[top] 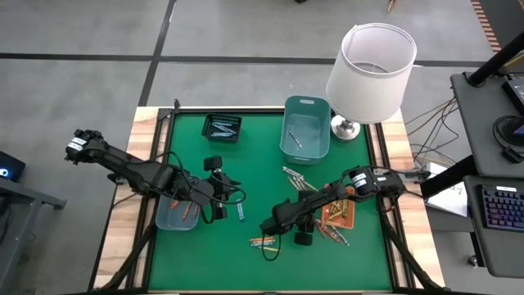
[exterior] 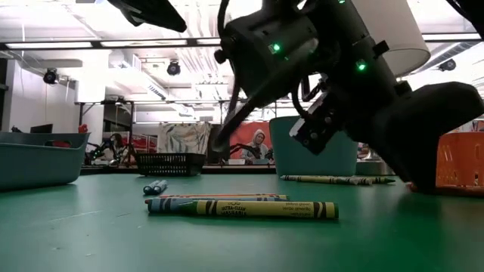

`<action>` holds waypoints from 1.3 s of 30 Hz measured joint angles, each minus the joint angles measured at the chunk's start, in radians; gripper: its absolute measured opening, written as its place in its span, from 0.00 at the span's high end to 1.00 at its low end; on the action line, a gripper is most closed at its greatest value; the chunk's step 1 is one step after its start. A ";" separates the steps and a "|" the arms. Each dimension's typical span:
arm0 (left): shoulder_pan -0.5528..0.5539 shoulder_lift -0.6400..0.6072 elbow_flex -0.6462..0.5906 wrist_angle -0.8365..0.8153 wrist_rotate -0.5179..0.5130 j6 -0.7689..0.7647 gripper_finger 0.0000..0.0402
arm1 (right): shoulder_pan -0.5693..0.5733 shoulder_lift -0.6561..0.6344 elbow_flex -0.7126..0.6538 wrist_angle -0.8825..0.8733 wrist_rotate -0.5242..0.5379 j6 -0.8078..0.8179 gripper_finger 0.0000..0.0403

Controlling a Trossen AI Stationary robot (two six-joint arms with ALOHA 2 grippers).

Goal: Sort crayons
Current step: Put the orange crayon into the blue bin

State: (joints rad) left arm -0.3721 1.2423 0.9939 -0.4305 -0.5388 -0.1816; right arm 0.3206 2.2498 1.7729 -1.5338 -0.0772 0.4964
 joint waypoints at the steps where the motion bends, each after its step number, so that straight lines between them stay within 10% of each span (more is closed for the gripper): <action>1: 0.000 0.000 0.000 0.000 0.000 0.000 0.88 | 0.000 0.000 0.000 0.010 -0.001 -0.001 0.61; 39: 0.000 0.000 0.000 0.001 0.000 0.000 0.88 | -0.003 0.004 0.075 0.123 0.073 0.002 0.98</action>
State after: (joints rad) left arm -0.3721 1.2423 0.9941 -0.4297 -0.5392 -0.1814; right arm 0.3177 2.2533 1.8477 -1.4113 -0.0039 0.4988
